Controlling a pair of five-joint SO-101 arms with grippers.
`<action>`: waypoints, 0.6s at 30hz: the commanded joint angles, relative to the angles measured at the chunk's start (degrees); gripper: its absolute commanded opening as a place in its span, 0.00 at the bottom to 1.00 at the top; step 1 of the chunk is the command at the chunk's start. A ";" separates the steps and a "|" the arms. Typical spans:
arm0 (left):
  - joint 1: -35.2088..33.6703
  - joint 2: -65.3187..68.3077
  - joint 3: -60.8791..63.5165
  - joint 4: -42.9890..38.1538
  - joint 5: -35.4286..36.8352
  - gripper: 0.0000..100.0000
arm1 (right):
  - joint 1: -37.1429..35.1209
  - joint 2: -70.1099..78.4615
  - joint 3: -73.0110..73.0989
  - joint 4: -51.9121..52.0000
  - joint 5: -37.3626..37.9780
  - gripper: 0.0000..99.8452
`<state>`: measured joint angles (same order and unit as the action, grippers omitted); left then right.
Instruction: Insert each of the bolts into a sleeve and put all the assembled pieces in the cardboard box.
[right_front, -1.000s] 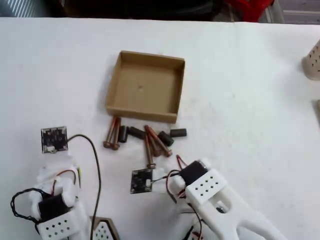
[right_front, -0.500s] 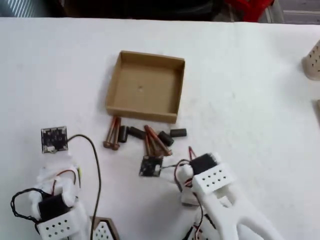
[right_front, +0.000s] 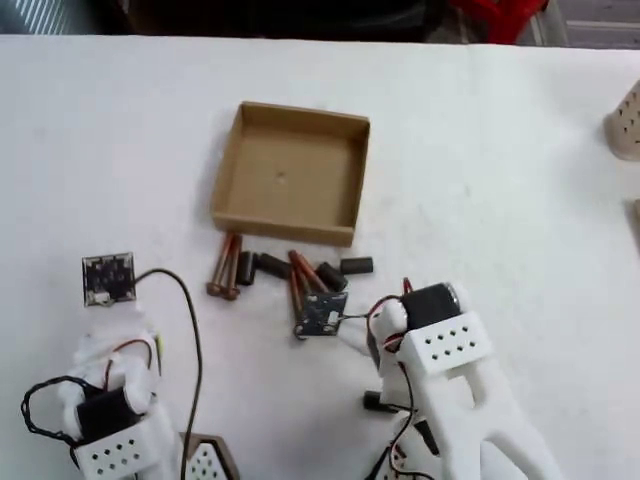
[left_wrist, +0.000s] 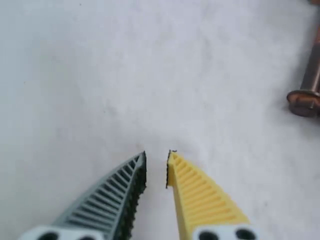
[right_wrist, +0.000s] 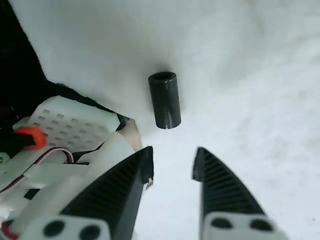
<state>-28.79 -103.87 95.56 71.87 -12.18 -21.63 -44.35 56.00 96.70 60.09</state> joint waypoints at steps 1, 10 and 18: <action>-0.48 0.57 -1.58 -0.62 -0.53 0.10 | -1.36 -0.40 -1.93 2.15 3.08 0.02; -0.48 0.57 -1.58 -0.62 -0.53 0.10 | -7.52 -0.22 2.99 -2.24 4.84 0.02; -0.48 0.57 -1.58 -0.70 -0.53 0.10 | -7.60 16.13 8.88 -14.46 4.66 0.02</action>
<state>-28.79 -103.87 95.56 71.87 -12.18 -29.36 -35.47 62.86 87.03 64.31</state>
